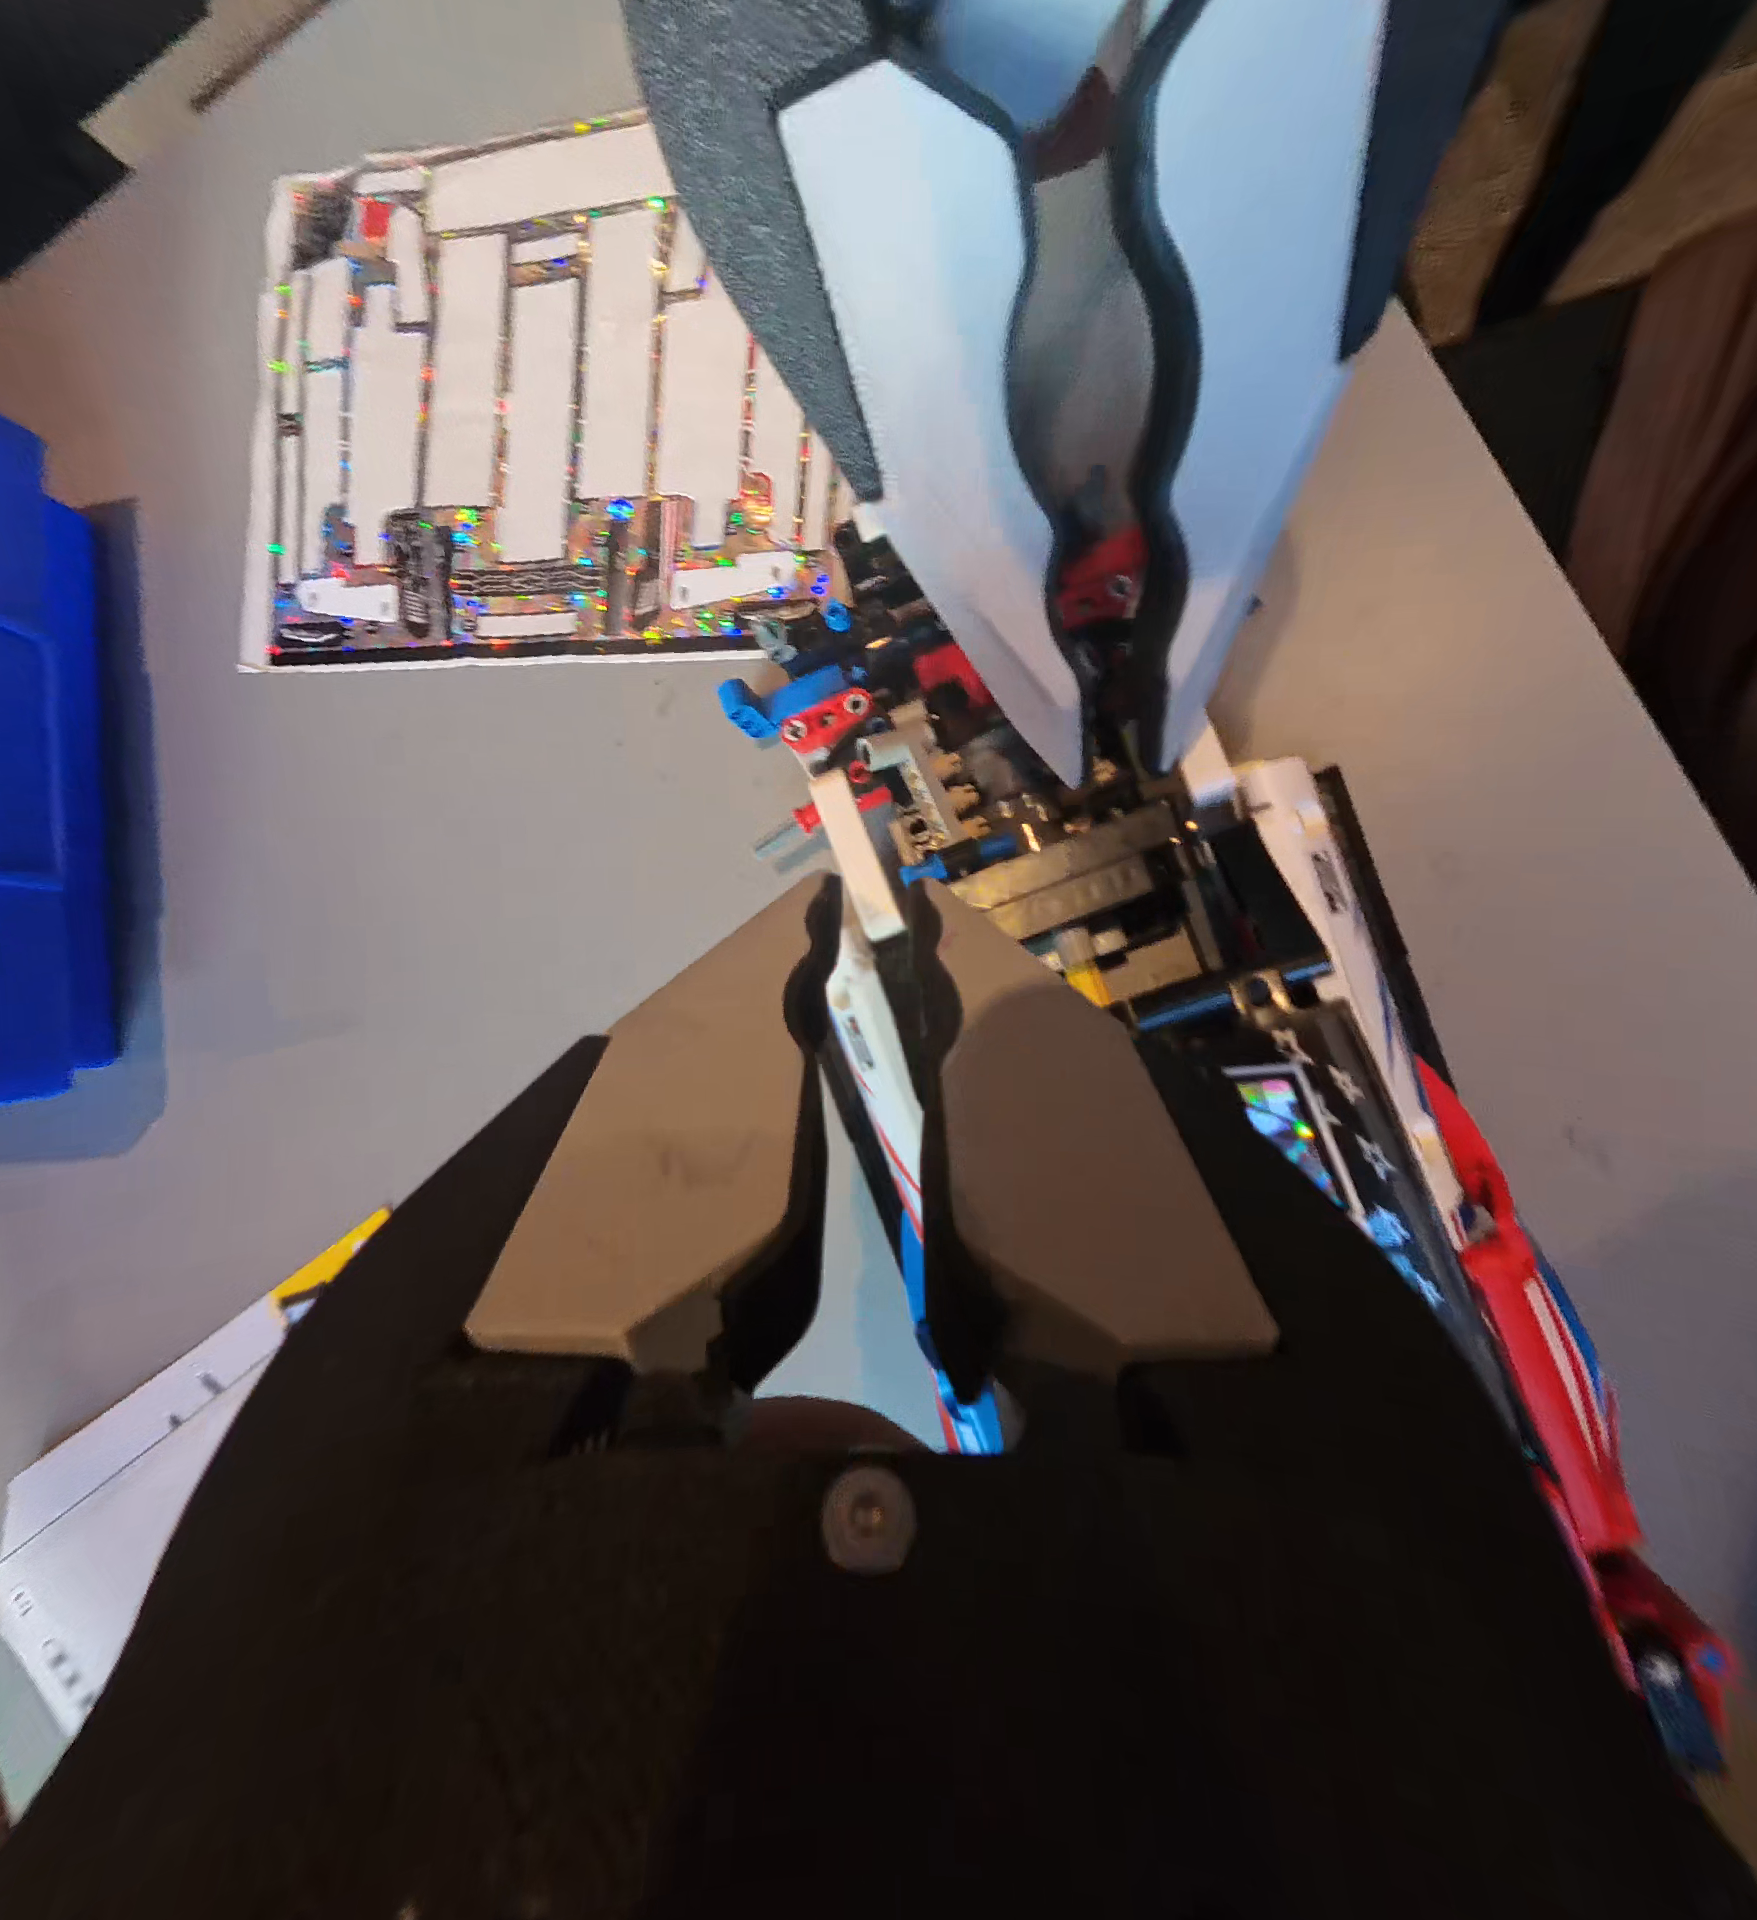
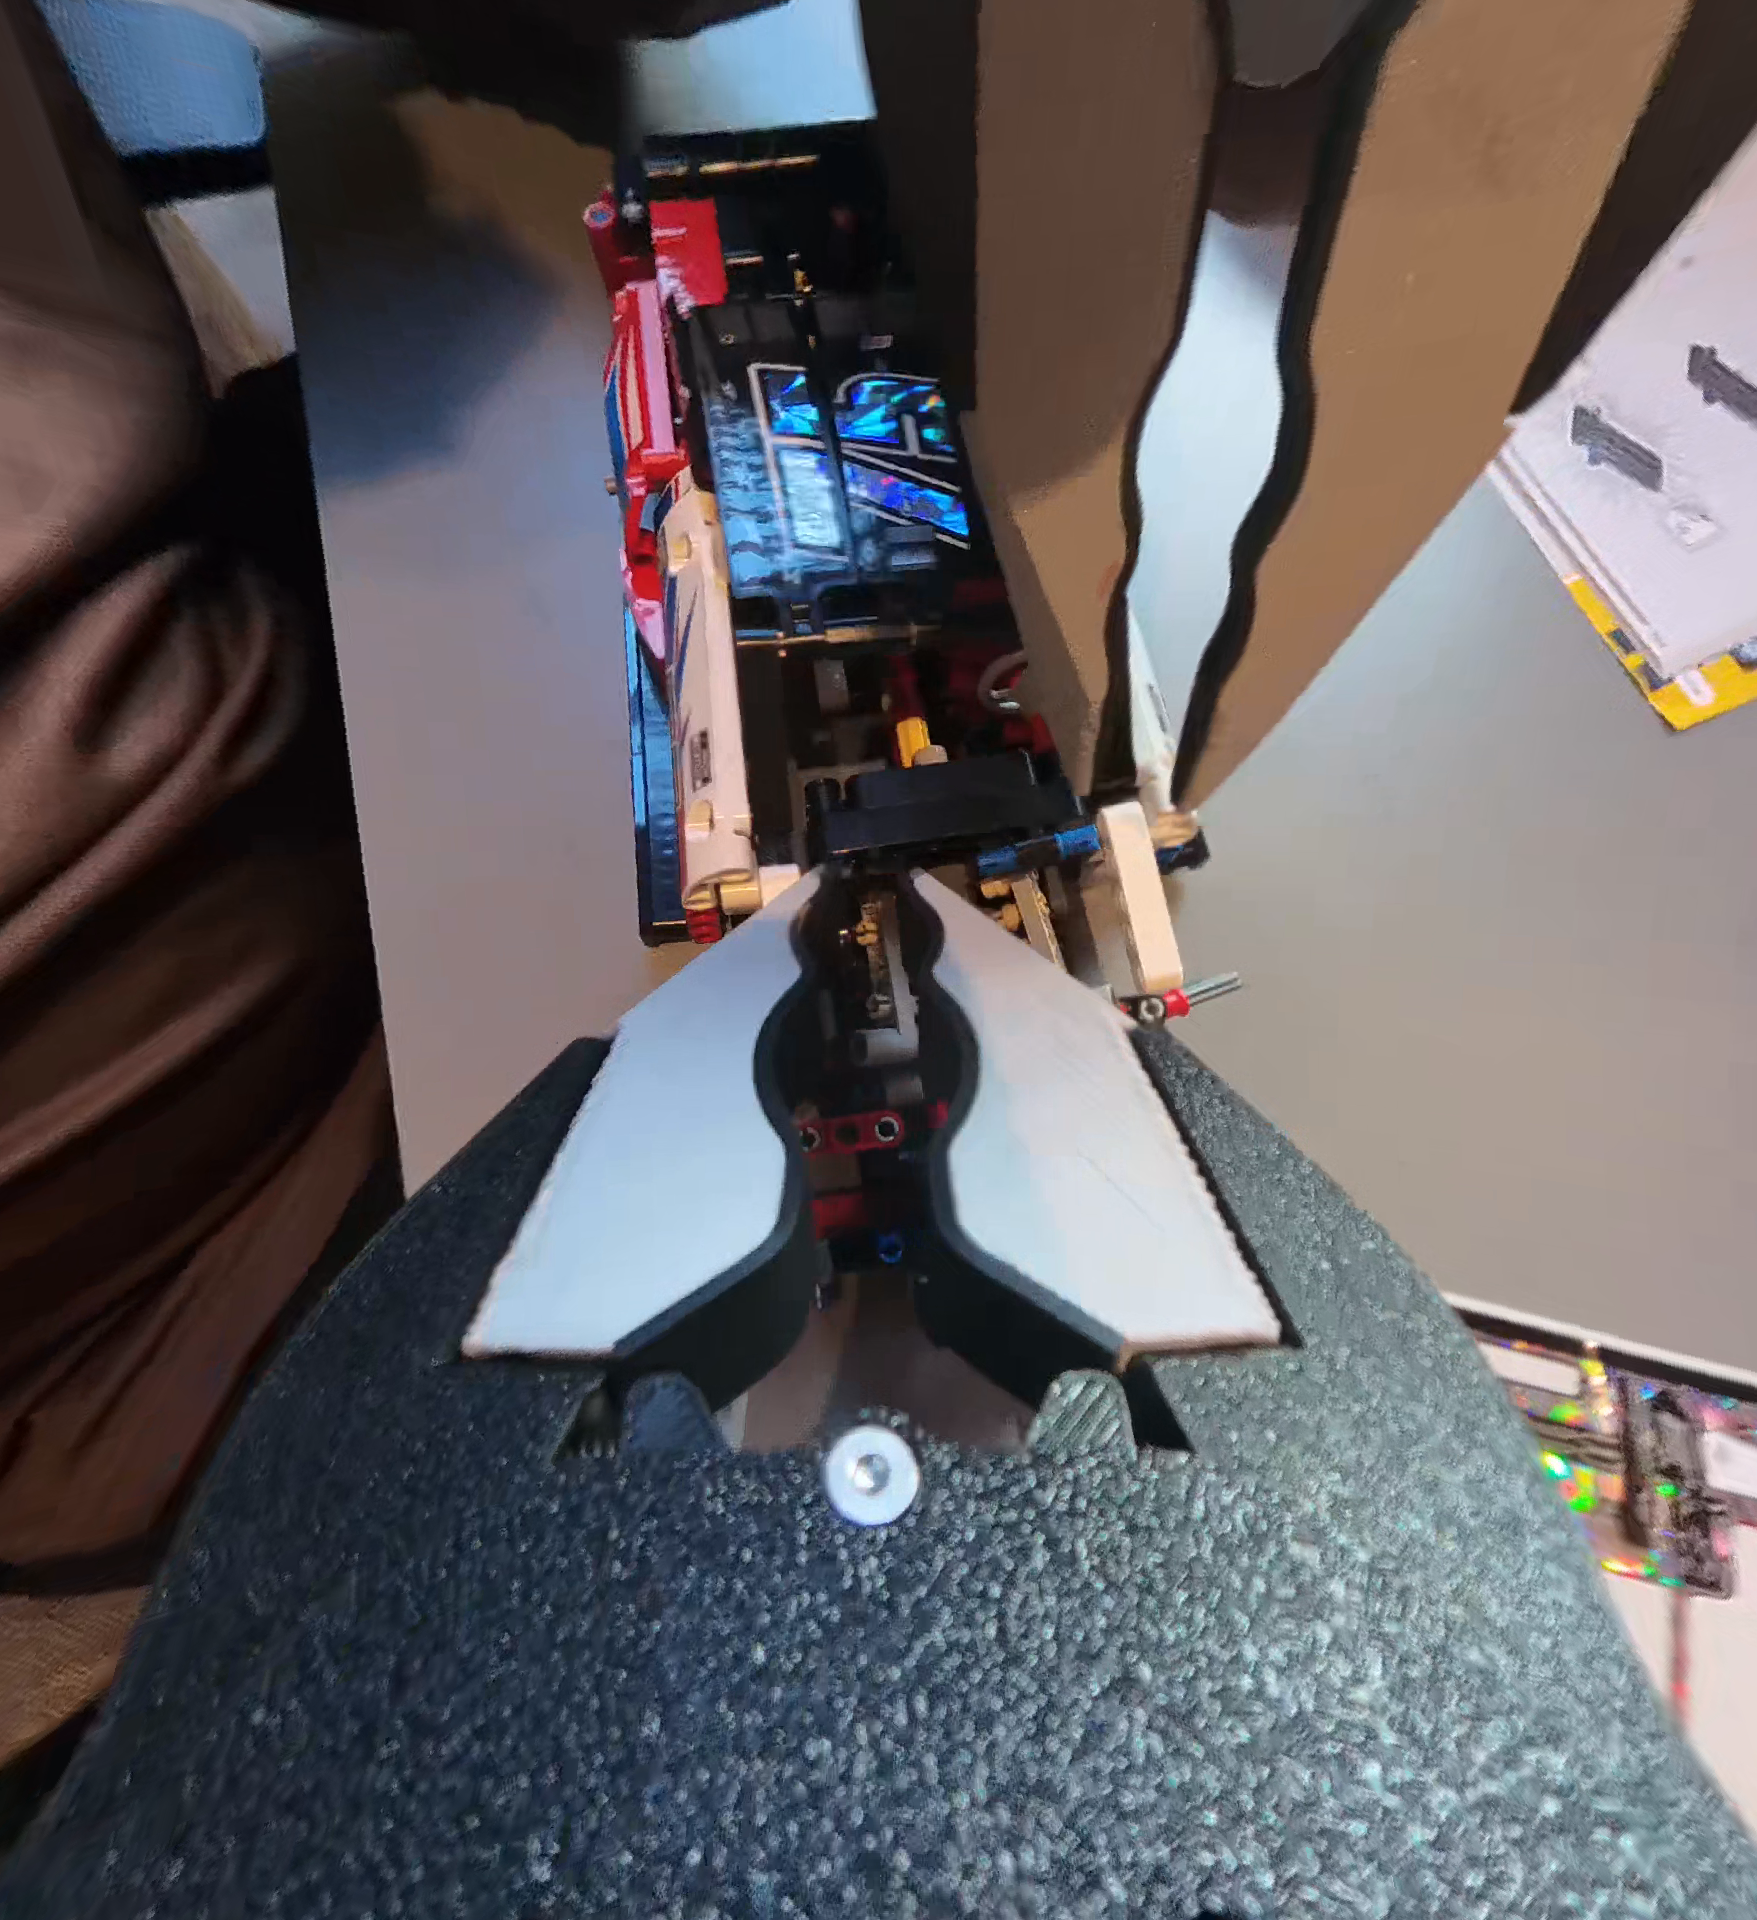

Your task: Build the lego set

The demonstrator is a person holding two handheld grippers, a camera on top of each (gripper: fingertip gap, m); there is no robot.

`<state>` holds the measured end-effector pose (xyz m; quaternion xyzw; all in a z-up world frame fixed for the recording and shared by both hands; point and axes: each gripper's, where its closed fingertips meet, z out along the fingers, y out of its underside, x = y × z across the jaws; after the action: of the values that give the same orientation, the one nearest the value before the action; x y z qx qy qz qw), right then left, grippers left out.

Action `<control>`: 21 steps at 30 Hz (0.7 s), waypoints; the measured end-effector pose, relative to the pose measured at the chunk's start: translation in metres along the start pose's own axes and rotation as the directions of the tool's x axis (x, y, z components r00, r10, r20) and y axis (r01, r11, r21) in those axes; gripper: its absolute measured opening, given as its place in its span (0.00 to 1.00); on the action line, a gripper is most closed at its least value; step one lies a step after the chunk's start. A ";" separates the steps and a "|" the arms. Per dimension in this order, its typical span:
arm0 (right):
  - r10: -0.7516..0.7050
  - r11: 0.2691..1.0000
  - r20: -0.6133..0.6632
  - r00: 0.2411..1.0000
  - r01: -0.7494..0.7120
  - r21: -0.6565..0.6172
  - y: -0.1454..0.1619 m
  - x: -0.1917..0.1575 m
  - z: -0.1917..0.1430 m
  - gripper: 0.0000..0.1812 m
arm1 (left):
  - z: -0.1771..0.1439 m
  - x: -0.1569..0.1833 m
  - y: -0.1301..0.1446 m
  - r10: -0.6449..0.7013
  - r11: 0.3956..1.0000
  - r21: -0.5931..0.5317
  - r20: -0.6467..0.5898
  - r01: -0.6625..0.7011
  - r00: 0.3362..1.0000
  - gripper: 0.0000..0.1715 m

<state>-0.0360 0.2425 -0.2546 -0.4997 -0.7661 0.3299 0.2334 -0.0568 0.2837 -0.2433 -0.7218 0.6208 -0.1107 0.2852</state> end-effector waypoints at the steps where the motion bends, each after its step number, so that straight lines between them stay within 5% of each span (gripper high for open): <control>1: -0.044 0.999 -0.007 0.999 0.044 -0.017 0.000 -0.001 0.001 0.07 | -0.001 0.003 0.000 -0.001 1.000 0.009 -0.024 0.002 1.000 0.06; 12: -0.554 0.807 -0.144 0.820 0.487 -0.334 0.005 0.006 0.008 0.06 | 0.008 0.012 -0.002 -0.028 1.000 0.010 -0.082 0.029 0.996 0.03; 18: -0.650 0.727 -0.186 0.737 0.531 -0.435 0.005 0.006 0.007 0.05 | 0.008 0.011 -0.002 -0.040 0.999 0.014 -0.089 0.041 0.995 0.03; 21: -0.620 0.747 -0.175 0.765 0.507 -0.429 0.005 0.006 0.007 0.05 | 0.008 0.012 -0.003 -0.040 0.999 0.015 -0.090 0.042 0.995 0.02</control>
<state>-0.0399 0.2478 -0.2628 -0.3198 -0.8825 0.0165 0.3443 -0.0478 0.2746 -0.2510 -0.7263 0.6171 -0.1541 0.2608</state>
